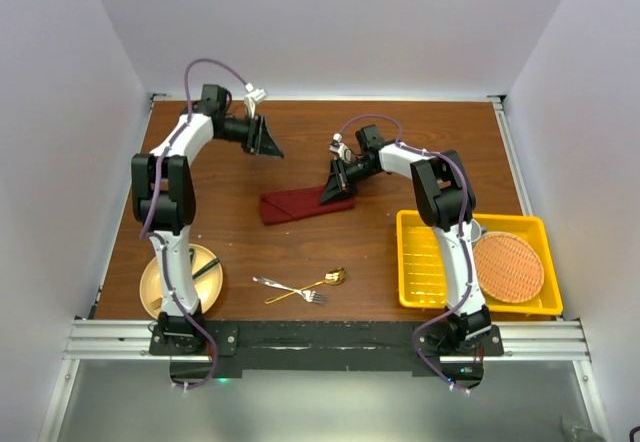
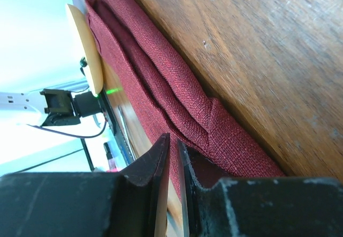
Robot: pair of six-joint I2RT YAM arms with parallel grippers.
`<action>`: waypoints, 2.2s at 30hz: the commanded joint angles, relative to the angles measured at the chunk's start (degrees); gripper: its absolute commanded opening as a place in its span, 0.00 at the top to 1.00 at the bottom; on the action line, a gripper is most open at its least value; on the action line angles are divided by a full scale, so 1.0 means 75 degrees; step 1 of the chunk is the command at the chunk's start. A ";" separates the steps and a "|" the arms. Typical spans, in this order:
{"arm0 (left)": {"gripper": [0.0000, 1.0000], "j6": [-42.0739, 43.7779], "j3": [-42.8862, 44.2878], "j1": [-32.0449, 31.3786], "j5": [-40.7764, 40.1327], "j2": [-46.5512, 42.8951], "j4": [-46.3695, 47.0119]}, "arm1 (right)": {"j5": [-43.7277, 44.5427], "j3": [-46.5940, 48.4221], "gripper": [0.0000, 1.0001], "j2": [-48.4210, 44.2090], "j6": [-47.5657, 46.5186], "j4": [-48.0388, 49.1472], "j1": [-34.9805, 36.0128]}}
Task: Fold the napkin into a case and place the utensils inside
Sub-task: Smooth out the smaller rectangle-folded napkin at the center of the board, then pick up the smaller rectangle-folded napkin from the center of the board, then pass from the left arm to the right
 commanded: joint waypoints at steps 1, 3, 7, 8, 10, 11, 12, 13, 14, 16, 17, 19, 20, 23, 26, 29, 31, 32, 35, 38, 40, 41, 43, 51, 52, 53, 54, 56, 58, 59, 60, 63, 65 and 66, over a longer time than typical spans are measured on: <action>0.48 0.0815 0.1083 -0.0311 -0.0959 0.0568 -0.0570 | 0.1886 -0.0156 0.83 0.0247 -0.0716 -0.0196 -0.0051; 0.47 0.1050 0.1644 -0.0451 -0.1019 0.1012 -0.1037 | 0.1886 -0.0144 0.83 0.0212 -0.0739 -0.0185 -0.0039; 0.42 0.1484 0.1823 -0.0721 -0.1194 0.1343 -0.1239 | 0.1886 -0.0168 0.83 0.0166 -0.0727 -0.0068 -0.0039; 0.41 0.1555 0.1800 -0.0768 -0.1241 0.1390 -0.1251 | 0.1933 -0.0144 0.83 0.0165 -0.0763 -0.0067 -0.0028; 0.27 0.1754 0.1718 -0.0885 -0.1300 0.1519 -0.1286 | 0.1980 -0.0109 0.83 0.0177 -0.0915 -0.0126 -0.0028; 0.27 0.1847 0.1718 -0.0932 -0.1312 0.1577 -0.1437 | 0.2026 -0.0121 0.83 0.0177 -0.0950 -0.0138 -0.0039; 0.27 0.1999 0.1718 -0.0944 -0.1324 0.1705 -0.1508 | 0.2038 -0.0132 0.83 0.0177 -0.1032 -0.0173 -0.0028; 0.27 0.2070 0.1706 -0.0956 -0.1347 0.1765 -0.1578 | 0.2027 -0.0156 0.83 0.0166 -0.1067 -0.0196 -0.0039; 0.27 0.2152 0.1717 -0.0991 -0.1359 0.1823 -0.1776 | 0.2062 -0.0202 0.83 0.0142 -0.1102 -0.0208 -0.0039; 0.27 0.2468 0.1694 -0.1014 -0.1336 0.1952 -0.2047 | 0.2074 -0.0249 0.83 0.0119 -0.1161 -0.0197 -0.0028; 0.28 0.2574 0.1648 -0.1084 -0.1336 0.2022 -0.2268 | 0.2062 -0.0273 0.83 0.0119 -0.1173 -0.0196 -0.0028; 0.33 0.2797 0.1577 -0.1143 -0.1312 0.2093 -0.2434 | 0.2062 -0.0285 0.83 0.0130 -0.1185 -0.0196 -0.0028; 0.34 0.2855 0.1519 -0.1201 -0.1266 0.2151 -0.2562 | 0.2074 -0.0285 0.83 0.0130 -0.1196 -0.0173 -0.0028; 0.41 0.2949 0.1436 -0.1342 -0.1207 0.2222 -0.2669 | 0.2062 -0.0285 0.83 0.0119 -0.1185 -0.0161 -0.0028; 0.49 0.2903 0.1389 -0.1425 -0.1090 0.2292 -0.2681 | 0.2074 -0.0332 0.83 0.0095 -0.1185 -0.0138 -0.0039; 0.59 0.2833 0.1413 -0.1436 -0.0961 0.2409 -0.2739 | 0.2085 -0.0402 0.83 0.0048 -0.1185 -0.0091 -0.0028; 0.67 0.2728 0.1471 -0.1436 -0.0914 0.2445 -0.2658 | 0.2097 -0.0460 0.83 0.0025 -0.1173 -0.0044 -0.0039; 0.76 0.2611 0.1506 -0.1436 -0.0891 0.2468 -0.2599 | 0.2097 -0.0472 0.83 0.0013 -0.1173 -0.0032 -0.0039; 0.95 0.2540 0.1542 -0.1436 -0.0925 0.2352 -0.2365 | 0.2097 -0.0507 0.83 -0.0022 -0.1161 -0.0021 -0.0028; 1.00 0.2656 0.1343 -0.1436 -0.1089 0.2025 -0.2072 | 0.1841 -0.0496 0.81 -0.0197 -0.1150 0.0014 -0.0028; 1.00 0.2727 0.1121 -0.1448 -0.1207 0.1744 -0.1838 | 0.1536 -0.0414 0.77 -0.0548 -0.1138 0.0061 -0.0051; 1.00 0.2936 0.1085 -0.1448 -0.1230 0.1672 -0.1849 | 0.1129 -0.0379 0.73 -0.0689 -0.1091 0.0027 -0.0121; 1.00 0.3160 0.0968 -0.1448 -0.1335 0.1450 -0.1802 | 0.0716 -0.0169 0.68 -0.1097 -0.0951 -0.0032 -0.0249; 1.00 0.4718 0.0640 -0.1635 -0.1757 0.0852 -0.1755 | -0.0083 0.2043 0.34 -0.1265 -0.1723 -0.1367 -0.0824; 1.00 0.4835 0.0581 -0.1659 -0.1792 0.0712 -0.1685 | 0.0010 0.2210 0.32 -0.1148 -0.2014 -0.1484 -0.0824; 1.00 0.4906 0.0523 -0.1671 -0.1804 0.0629 -0.1638 | 0.0139 0.2339 0.30 -0.1112 -0.2202 -0.1625 -0.0836; 1.00 0.4988 0.0418 -0.1682 -0.1839 0.0559 -0.1568 | 0.0372 0.2514 0.28 -0.1066 -0.2471 -0.1707 -0.0824; 1.00 0.5164 0.0289 -0.1706 -0.1886 0.0348 -0.1451 | 0.0573 0.2679 0.25 -0.0832 -0.2894 -0.1789 -0.0801; 1.00 0.5258 0.0054 -0.1729 -0.1886 0.0137 -0.1264 | 0.0632 0.3194 0.22 -0.0539 -0.3291 -0.2046 -0.0778; 1.00 0.5293 -0.0086 -0.1741 -0.1910 0.0055 -0.1182 | 0.0632 0.3393 0.22 -0.0259 -0.3433 -0.2396 -0.0743; 1.00 0.5305 -0.0180 -0.1753 -0.1910 -0.0085 -0.1007 | 0.0632 0.3685 0.21 -0.0175 -0.3574 -0.2539 -0.0661; 1.00 0.5492 -0.0426 -0.1799 -0.1957 -0.0366 -0.0830 | 0.0515 0.3653 0.20 -0.0127 -0.4183 -0.2716 -0.0404; 1.00 0.5691 -0.0532 -0.1846 -0.2015 -0.0461 -0.0806 | 0.0527 0.3536 0.20 -0.0174 -0.4687 -0.2774 -0.0251; 1.00 0.5762 -0.0544 -0.1846 -0.2015 -0.0542 -0.0806 | 0.0515 0.3466 0.20 -0.0163 -0.4816 -0.2798 -0.0099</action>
